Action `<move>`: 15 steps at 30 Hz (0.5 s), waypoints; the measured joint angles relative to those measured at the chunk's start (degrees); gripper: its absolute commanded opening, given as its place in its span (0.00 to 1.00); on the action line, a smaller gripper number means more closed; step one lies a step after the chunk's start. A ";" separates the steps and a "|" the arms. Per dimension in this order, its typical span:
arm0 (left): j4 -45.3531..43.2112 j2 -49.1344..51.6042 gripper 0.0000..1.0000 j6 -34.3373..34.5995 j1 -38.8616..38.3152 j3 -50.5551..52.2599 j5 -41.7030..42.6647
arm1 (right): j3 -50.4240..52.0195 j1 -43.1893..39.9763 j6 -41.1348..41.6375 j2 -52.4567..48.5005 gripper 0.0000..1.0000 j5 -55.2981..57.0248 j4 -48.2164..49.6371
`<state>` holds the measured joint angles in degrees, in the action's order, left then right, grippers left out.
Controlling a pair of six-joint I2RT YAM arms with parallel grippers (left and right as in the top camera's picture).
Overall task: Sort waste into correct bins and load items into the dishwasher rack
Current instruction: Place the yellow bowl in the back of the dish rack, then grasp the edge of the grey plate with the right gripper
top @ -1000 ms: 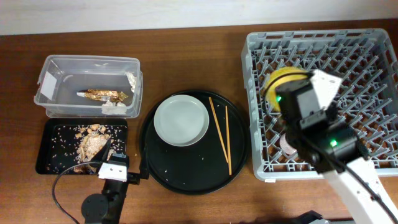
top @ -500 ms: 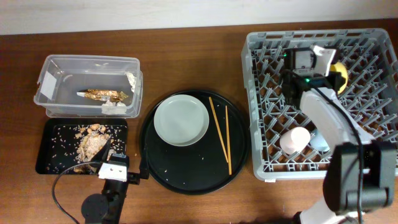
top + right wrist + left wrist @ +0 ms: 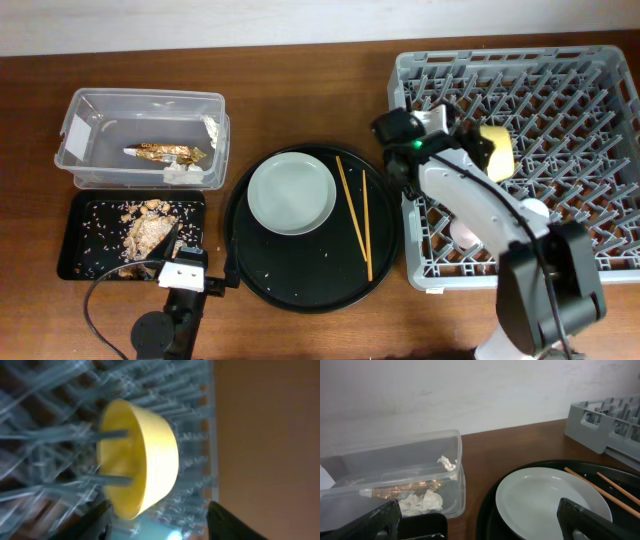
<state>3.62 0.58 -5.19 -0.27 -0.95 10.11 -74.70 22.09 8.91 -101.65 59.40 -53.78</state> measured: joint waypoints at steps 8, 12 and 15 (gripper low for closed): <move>0.00 0.00 0.99 0.02 0.00 0.00 0.00 | -10.12 11.72 11.02 7.82 0.46 -61.46 -3.85; 0.00 0.00 0.99 0.02 -0.02 0.00 0.00 | -3.96 16.65 25.83 3.08 0.46 -66.60 2.91; 0.00 0.00 0.99 0.02 -0.02 0.00 0.00 | 0.13 16.90 34.34 -1.86 0.47 -66.58 9.57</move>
<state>3.62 0.58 -5.17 -0.30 -0.95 10.11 -74.56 38.98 43.24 -103.50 -7.18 -44.21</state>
